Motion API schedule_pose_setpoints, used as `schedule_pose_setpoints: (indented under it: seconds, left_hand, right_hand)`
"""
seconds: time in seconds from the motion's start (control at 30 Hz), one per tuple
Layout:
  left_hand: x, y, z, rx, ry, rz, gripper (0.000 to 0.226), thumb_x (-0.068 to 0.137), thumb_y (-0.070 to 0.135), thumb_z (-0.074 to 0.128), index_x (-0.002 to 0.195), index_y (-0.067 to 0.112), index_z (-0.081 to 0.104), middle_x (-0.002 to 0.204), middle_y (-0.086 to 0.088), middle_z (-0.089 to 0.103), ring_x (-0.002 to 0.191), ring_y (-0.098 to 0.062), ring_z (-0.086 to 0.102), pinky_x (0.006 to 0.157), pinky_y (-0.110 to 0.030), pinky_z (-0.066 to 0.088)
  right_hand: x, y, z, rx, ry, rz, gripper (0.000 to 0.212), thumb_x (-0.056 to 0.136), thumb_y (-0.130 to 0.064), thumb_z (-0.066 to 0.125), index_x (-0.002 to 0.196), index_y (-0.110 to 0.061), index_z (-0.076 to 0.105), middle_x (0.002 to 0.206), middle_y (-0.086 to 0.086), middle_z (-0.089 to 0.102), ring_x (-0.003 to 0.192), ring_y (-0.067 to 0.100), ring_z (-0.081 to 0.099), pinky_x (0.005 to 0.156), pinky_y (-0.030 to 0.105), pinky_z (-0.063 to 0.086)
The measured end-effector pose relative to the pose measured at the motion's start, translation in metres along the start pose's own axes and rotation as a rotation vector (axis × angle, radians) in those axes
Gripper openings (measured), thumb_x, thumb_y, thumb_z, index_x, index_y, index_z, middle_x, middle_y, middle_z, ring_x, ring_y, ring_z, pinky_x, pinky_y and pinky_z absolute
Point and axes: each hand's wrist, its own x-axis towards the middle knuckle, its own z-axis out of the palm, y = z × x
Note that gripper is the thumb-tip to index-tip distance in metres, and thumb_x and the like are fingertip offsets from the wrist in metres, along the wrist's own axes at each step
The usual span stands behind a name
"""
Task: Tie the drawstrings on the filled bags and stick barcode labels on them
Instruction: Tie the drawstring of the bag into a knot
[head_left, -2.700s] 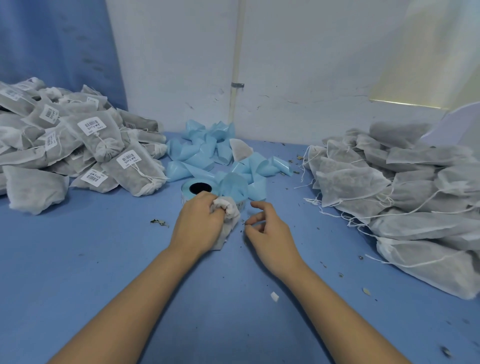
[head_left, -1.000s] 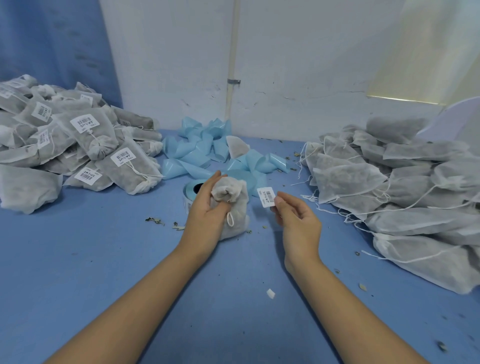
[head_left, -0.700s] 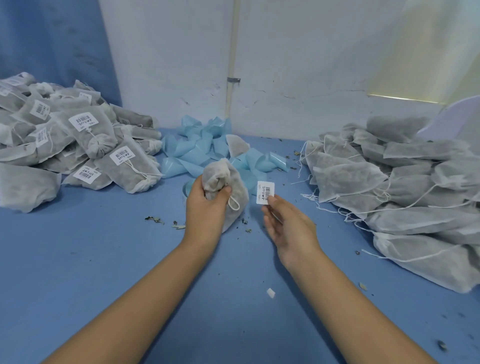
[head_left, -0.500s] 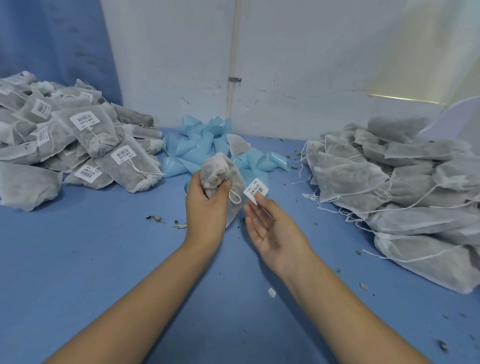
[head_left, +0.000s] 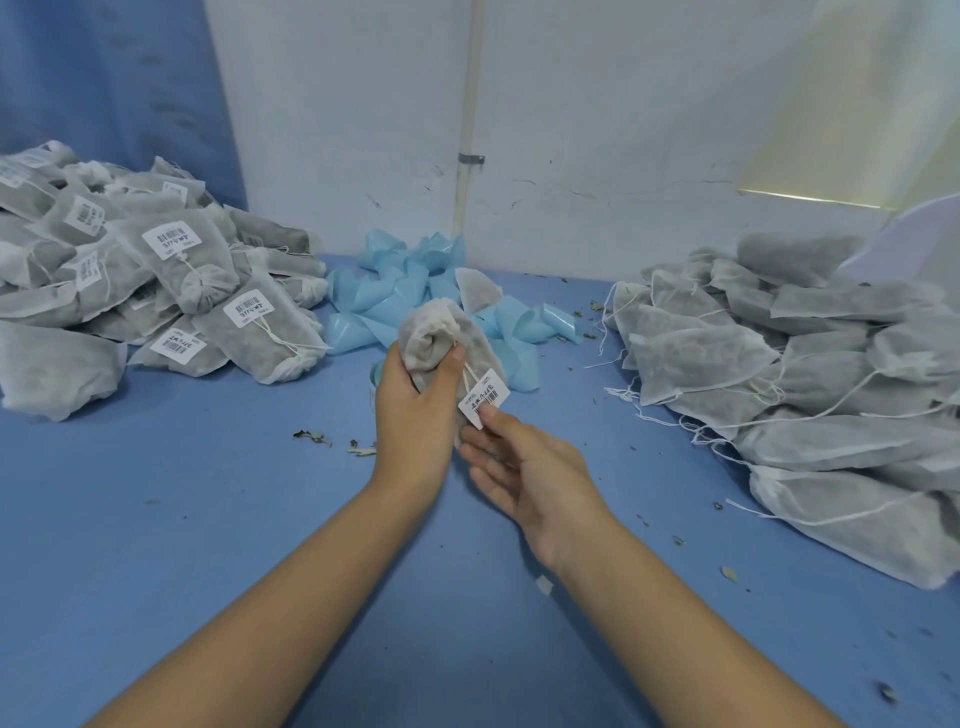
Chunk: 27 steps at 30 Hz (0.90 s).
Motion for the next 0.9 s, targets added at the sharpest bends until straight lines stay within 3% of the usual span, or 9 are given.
schedule_pose_setpoints:
  seconds: [0.1, 0.27, 0.33, 0.4, 0.47, 0.6, 0.77, 0.9]
  left_hand:
    - [0.001, 0.001, -0.002, 0.009, -0.033, -0.013, 0.008, 0.09, 0.012, 0.061, 0.096, 0.016, 0.059, 0.089, 0.003, 0.067, 0.076, -0.002, 0.065, 0.067, -0.015, 0.05]
    - [0.004, 0.0, -0.004, 0.071, -0.09, -0.067, 0.011, 0.088, 0.01, 0.064, 0.088, 0.02, 0.062, 0.082, 0.005, 0.069, 0.069, 0.001, 0.065, 0.061, -0.012, 0.048]
    - [0.005, 0.0, -0.005, 0.093, -0.142, -0.094, 0.01, 0.086, 0.009, 0.065, 0.085, 0.018, 0.064, 0.076, 0.008, 0.07, 0.067, 0.001, 0.065, 0.06, -0.011, 0.048]
    - [0.005, 0.001, -0.006, 0.098, -0.203, -0.112, 0.011, 0.086, 0.007, 0.064, 0.082, 0.017, 0.066, 0.071, 0.011, 0.071, 0.066, -0.001, 0.065, 0.061, -0.013, 0.049]
    - [0.005, 0.002, -0.008, 0.076, -0.259, -0.138, 0.009, 0.087, 0.008, 0.063, 0.082, 0.014, 0.068, 0.074, 0.006, 0.072, 0.07, -0.007, 0.067, 0.063, -0.017, 0.051]
    - [0.005, 0.005, -0.01, 0.012, -0.309, -0.209, 0.01, 0.087, 0.013, 0.062, 0.082, 0.015, 0.07, 0.075, 0.001, 0.073, 0.066, -0.01, 0.068, 0.056, -0.016, 0.048]
    - [0.01, 0.006, -0.013, -0.037, -0.391, -0.298, 0.02, 0.076, 0.033, 0.067, 0.088, 0.019, 0.074, 0.094, -0.01, 0.074, 0.088, -0.025, 0.069, 0.086, -0.042, 0.053]
    - [0.007, 0.003, -0.01, 0.036, -0.441, -0.306, 0.03, 0.066, 0.046, 0.075, 0.086, 0.025, 0.076, 0.096, -0.009, 0.073, 0.092, -0.026, 0.069, 0.091, -0.043, 0.053]
  right_hand:
    - [0.002, -0.001, -0.001, -0.101, 0.081, -0.066, 0.022, 0.079, -0.025, 0.077, 0.092, -0.013, 0.064, 0.075, -0.003, 0.068, 0.06, 0.005, 0.06, 0.057, 0.017, 0.053]
    - [0.004, -0.003, -0.005, -0.154, 0.091, -0.203, 0.051, 0.081, -0.017, 0.074, 0.126, -0.017, 0.051, 0.123, 0.0, 0.06, 0.104, 0.009, 0.061, 0.093, 0.028, 0.05]
    - [0.003, -0.005, -0.006, -0.193, 0.068, -0.261, 0.051, 0.082, -0.016, 0.072, 0.128, -0.021, 0.05, 0.123, -0.005, 0.059, 0.103, 0.001, 0.061, 0.088, 0.02, 0.049]
    - [0.002, -0.007, -0.007, -0.21, 0.045, -0.306, 0.042, 0.084, -0.014, 0.07, 0.122, -0.02, 0.055, 0.113, -0.008, 0.063, 0.084, -0.01, 0.063, 0.069, 0.008, 0.047]
    - [0.004, -0.007, -0.01, -0.234, 0.036, -0.339, 0.028, 0.084, -0.011, 0.069, 0.11, -0.016, 0.062, 0.104, -0.003, 0.067, 0.071, -0.01, 0.062, 0.058, 0.004, 0.043]
    - [0.008, -0.01, -0.014, -0.303, 0.034, -0.374, 0.028, 0.079, -0.014, 0.074, 0.105, -0.012, 0.063, 0.109, 0.002, 0.066, 0.086, -0.001, 0.062, 0.064, 0.007, 0.044]
    - [0.009, -0.014, -0.013, -0.139, -0.088, -0.329, 0.039, 0.074, -0.01, 0.077, 0.109, -0.01, 0.058, 0.085, 0.002, 0.072, 0.075, 0.015, 0.067, 0.069, 0.029, 0.051]
    - [0.009, -0.014, -0.013, 0.072, -0.094, -0.379, 0.053, 0.063, -0.024, 0.076, 0.11, -0.003, 0.061, 0.089, 0.006, 0.07, 0.078, 0.015, 0.067, 0.069, 0.025, 0.054]
